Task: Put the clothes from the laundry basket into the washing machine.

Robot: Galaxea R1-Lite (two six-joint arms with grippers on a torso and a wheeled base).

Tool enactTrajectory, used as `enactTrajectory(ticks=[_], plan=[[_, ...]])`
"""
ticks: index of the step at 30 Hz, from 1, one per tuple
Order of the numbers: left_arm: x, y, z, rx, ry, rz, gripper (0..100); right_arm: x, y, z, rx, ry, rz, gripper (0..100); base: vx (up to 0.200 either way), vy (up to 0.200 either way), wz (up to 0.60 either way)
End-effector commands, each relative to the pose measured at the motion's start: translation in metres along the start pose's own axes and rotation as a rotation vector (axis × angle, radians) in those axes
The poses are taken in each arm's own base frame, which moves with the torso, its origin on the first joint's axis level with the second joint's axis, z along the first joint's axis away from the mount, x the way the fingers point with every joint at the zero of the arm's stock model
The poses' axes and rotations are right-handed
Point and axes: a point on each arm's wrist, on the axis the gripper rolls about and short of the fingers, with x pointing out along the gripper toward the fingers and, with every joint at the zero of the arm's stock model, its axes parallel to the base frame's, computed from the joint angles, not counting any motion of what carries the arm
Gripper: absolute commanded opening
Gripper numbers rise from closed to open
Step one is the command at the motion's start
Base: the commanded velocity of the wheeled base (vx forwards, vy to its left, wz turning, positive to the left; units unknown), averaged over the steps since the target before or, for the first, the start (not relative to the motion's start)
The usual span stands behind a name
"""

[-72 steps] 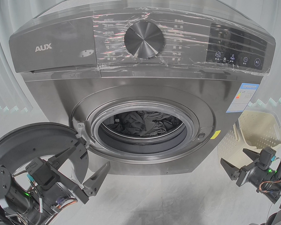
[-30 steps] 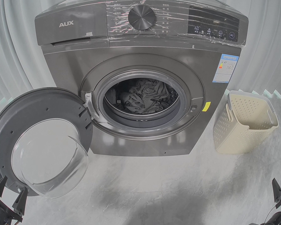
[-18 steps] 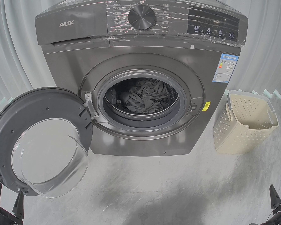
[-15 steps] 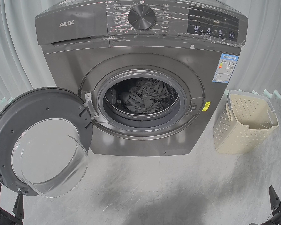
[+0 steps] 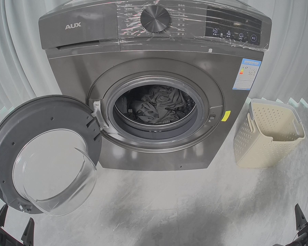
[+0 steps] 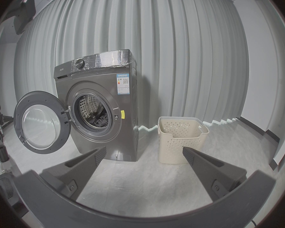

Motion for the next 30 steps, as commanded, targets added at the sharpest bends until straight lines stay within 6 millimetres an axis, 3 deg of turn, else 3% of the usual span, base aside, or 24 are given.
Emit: enactTrajectory(ticks=[1,12,21,30], plan=[[0.0004,0.0001,-0.0052,0.000,0.006,0.001,100,0.0006,0.0000,-0.0051,0.002,0.009,0.000,100,-0.200,0.000,0.00],[0.0004,0.0001,-0.0052,-0.008,0.006,0.001,100,0.0006,0.0001,-0.0052,-0.006,0.010,0.001,100,-0.200,0.000,0.00],[0.0003,0.0001,-0.0048,-0.011,0.004,0.001,100,0.0006,0.0001,-0.0052,-0.006,0.010,0.001,100,0.000,0.000,0.00],[0.0003,0.0001,-0.0048,-0.011,0.004,0.001,100,0.0006,0.0001,-0.0052,-0.006,0.010,0.001,100,0.000,0.200,0.00]])
